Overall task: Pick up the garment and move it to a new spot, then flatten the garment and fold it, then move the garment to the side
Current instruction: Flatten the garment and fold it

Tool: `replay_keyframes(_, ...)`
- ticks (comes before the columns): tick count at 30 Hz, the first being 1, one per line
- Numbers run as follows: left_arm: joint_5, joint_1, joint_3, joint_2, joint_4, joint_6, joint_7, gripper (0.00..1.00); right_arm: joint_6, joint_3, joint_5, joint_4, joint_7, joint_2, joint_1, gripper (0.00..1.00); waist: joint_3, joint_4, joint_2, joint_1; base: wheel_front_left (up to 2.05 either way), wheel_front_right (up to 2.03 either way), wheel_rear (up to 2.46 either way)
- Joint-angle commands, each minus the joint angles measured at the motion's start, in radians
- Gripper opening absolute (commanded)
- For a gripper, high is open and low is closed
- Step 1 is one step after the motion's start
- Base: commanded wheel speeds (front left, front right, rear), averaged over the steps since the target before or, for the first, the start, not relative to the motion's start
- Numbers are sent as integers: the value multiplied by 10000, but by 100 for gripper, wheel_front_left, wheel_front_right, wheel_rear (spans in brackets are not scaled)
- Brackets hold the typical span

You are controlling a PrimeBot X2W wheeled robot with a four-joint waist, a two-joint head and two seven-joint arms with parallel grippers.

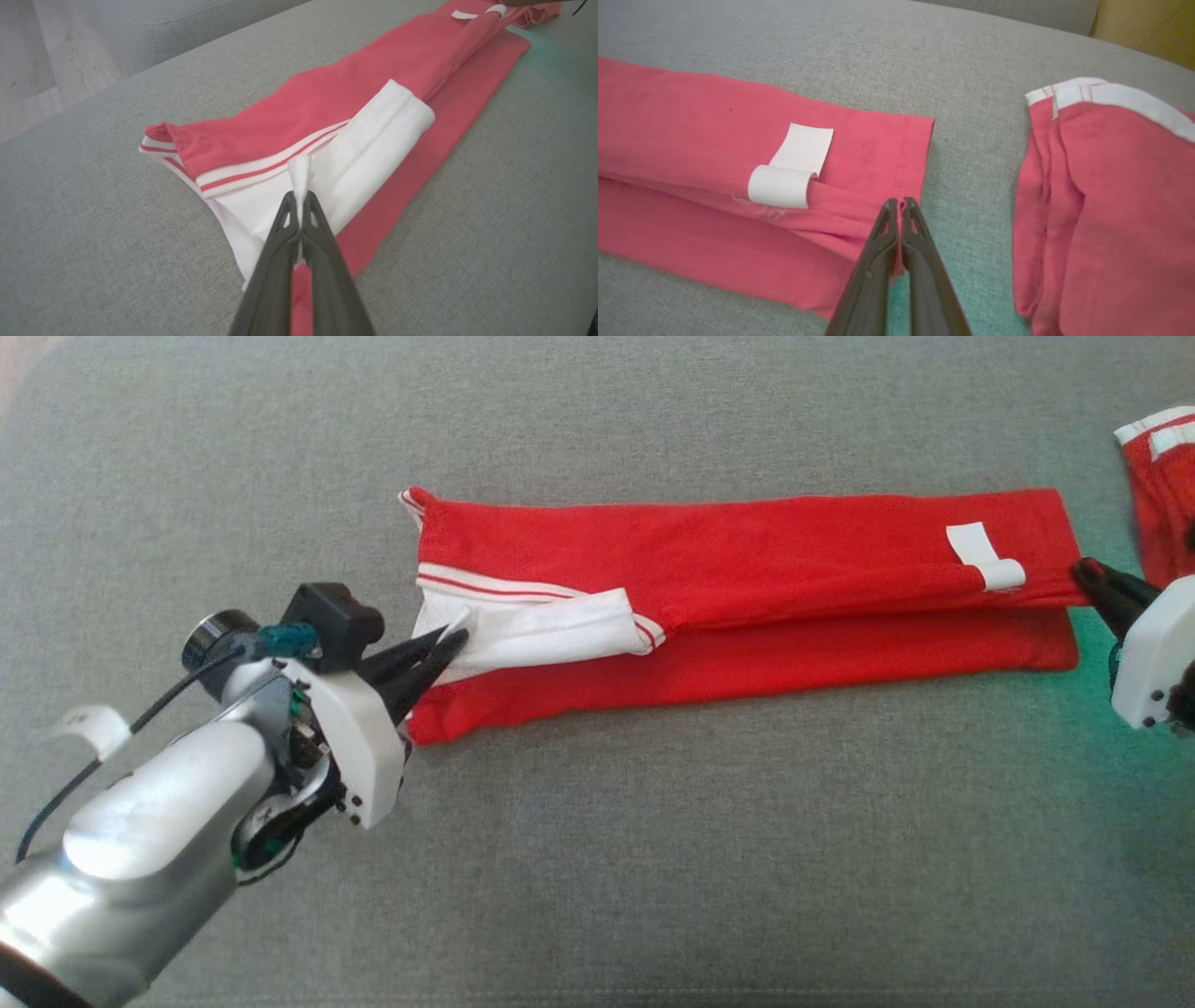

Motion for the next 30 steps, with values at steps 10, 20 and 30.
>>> replay_keyframes(10, -346, 166, 406, 508, -27, 270, 58, 100, -9, 59, 327, 108, 730, -349, 210, 100, -359, -326, 0, 0, 0, 0, 0)
replay_keyframes(20, -1332, 1101, 2508, 267, -300, 2089, -2221, 100, -9, -1407, 408, -776, -870, 464, 85, 100, -1105, -681, 0, 0, 0, 0, 0)
replay_keyframes(30, 191, 3319, 6965, -1953, -2327, 2704, -2416, 100, -9, -3438, -770, -1735, -3315, 2536, 1144, 100, -1487, -741, 0, 0, 0, 0, 0)
